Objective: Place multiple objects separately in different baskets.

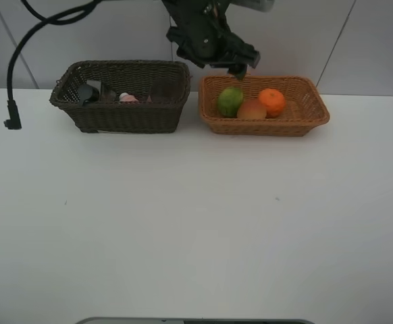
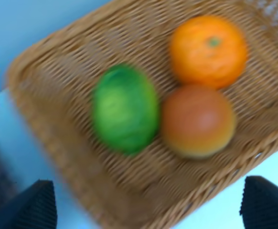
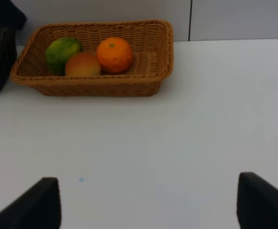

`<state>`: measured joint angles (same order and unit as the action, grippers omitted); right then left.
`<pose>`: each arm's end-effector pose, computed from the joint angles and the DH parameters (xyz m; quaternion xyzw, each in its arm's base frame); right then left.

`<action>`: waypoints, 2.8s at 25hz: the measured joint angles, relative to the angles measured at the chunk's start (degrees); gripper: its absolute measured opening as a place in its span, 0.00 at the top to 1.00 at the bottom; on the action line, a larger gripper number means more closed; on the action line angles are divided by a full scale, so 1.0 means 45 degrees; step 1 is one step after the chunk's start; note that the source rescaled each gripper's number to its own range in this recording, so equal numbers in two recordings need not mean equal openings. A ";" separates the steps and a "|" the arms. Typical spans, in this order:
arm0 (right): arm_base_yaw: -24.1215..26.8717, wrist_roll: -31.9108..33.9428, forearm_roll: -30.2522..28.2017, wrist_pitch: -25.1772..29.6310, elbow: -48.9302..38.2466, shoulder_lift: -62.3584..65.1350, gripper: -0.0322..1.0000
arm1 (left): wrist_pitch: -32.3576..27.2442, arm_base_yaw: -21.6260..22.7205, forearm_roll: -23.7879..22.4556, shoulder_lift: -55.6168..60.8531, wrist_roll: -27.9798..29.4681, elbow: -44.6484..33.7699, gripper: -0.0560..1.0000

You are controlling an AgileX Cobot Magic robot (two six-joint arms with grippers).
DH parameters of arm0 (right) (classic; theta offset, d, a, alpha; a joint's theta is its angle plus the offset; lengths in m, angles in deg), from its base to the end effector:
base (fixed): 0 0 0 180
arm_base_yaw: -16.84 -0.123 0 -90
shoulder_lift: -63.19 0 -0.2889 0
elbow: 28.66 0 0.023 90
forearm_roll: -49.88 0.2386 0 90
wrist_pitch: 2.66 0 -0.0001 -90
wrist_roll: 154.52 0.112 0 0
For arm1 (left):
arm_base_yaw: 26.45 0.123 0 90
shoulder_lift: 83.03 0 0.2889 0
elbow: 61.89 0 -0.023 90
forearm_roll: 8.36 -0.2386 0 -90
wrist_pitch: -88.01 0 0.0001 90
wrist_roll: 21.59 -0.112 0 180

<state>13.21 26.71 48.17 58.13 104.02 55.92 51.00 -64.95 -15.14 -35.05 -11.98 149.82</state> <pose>-0.0041 -0.0032 0.2685 -0.0169 0.8449 0.0078 0.5346 0.4027 -0.3101 0.2356 0.2620 0.8927 -0.1021 0.3522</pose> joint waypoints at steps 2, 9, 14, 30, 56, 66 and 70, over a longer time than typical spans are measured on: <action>0.0000 0.0000 0.0000 0.0000 0.0000 0.0000 0.44 | -0.0429 0.0474 0.0055 0.0764 0.0492 -0.0529 0.01; 0.0000 0.0000 0.0000 0.0000 0.0000 0.0000 0.44 | -0.0625 0.2389 0.0046 0.4250 0.1061 -0.4518 0.01; 0.0000 0.0000 0.0000 0.0000 0.0000 0.0000 0.44 | -0.0121 0.3827 0.0046 0.7487 0.1117 -0.8283 0.01; 0.0000 0.0000 0.0000 0.0000 0.0000 0.0000 0.44 | -0.2897 0.8136 0.0130 2.0122 -0.0715 -1.5293 0.01; 0.0000 0.0000 0.0000 0.0000 0.0000 0.0000 0.44 | -0.6883 0.8145 0.0862 2.7718 -0.1635 -1.7247 0.01; 0.0000 0.0000 0.0000 0.0000 0.0000 0.0000 0.44 | -0.5601 0.8145 0.2252 2.7733 -0.2530 -1.7683 0.01; 0.0000 0.0000 0.0000 0.0000 0.0000 0.0000 0.44 | -0.5353 0.8145 0.2531 2.7733 -0.2583 -1.7805 0.01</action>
<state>13.21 26.71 48.17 58.13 104.02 55.92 26.91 -28.29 -3.75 89.75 -23.60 69.70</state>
